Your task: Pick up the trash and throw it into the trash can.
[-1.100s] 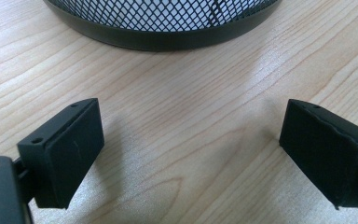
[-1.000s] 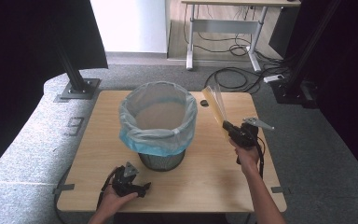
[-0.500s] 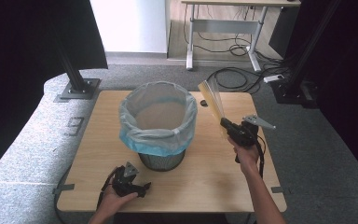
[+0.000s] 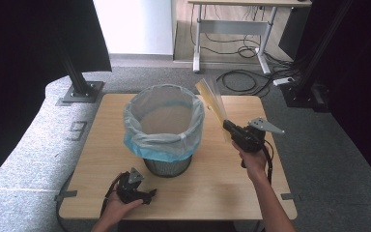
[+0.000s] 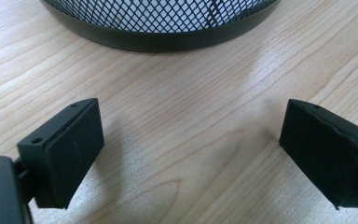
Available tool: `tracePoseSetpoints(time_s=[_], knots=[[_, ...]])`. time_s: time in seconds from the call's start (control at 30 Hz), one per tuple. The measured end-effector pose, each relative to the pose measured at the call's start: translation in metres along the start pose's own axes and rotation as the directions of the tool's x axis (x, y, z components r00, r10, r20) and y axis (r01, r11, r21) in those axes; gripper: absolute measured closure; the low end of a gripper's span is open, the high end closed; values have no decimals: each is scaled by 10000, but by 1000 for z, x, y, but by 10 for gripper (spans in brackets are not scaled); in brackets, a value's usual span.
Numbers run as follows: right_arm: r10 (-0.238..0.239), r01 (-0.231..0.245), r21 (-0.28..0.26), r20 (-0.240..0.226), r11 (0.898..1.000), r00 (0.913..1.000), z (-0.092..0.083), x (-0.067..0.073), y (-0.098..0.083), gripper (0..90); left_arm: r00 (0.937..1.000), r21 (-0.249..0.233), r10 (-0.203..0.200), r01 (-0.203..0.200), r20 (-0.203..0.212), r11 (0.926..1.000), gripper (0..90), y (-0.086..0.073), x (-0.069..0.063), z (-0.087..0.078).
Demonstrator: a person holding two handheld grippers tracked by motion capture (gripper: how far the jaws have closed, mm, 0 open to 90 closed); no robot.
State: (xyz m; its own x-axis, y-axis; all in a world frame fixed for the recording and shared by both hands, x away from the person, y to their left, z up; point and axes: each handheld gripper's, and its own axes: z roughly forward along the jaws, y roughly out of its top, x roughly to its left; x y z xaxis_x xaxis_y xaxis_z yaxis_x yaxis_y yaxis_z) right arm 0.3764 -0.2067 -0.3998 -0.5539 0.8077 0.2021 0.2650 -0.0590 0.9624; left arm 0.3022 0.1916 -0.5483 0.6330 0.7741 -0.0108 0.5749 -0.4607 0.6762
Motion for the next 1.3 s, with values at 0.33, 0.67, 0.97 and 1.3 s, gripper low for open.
tracePoseSetpoints(time_s=[0.33, 0.67, 0.97, 1.3], knots=[[-307, 298, -208, -439, 9993, 9986, -1, 17, 8, 873, 10000, 15, 31, -31, 12, 10000, 59, 0, 0, 0], [-251, 228, -366, -643, 9991, 9976, 0, 21, 13, 873, 10000, 12, 39, -39, 34, 10000, 58, 1, 0, 0], [-361, 320, -520, -793, 9981, 9962, -2, 25, 17, 872, 10000, 15, 39, -39, 38, 10000, 58, 1, 0, 0], [-291, 198, -993, -923, 9949, 9953, -11, 26, 26, 872, 10000, 15, 33, -33, 30, 10000, 58, 1, 0, 0]])
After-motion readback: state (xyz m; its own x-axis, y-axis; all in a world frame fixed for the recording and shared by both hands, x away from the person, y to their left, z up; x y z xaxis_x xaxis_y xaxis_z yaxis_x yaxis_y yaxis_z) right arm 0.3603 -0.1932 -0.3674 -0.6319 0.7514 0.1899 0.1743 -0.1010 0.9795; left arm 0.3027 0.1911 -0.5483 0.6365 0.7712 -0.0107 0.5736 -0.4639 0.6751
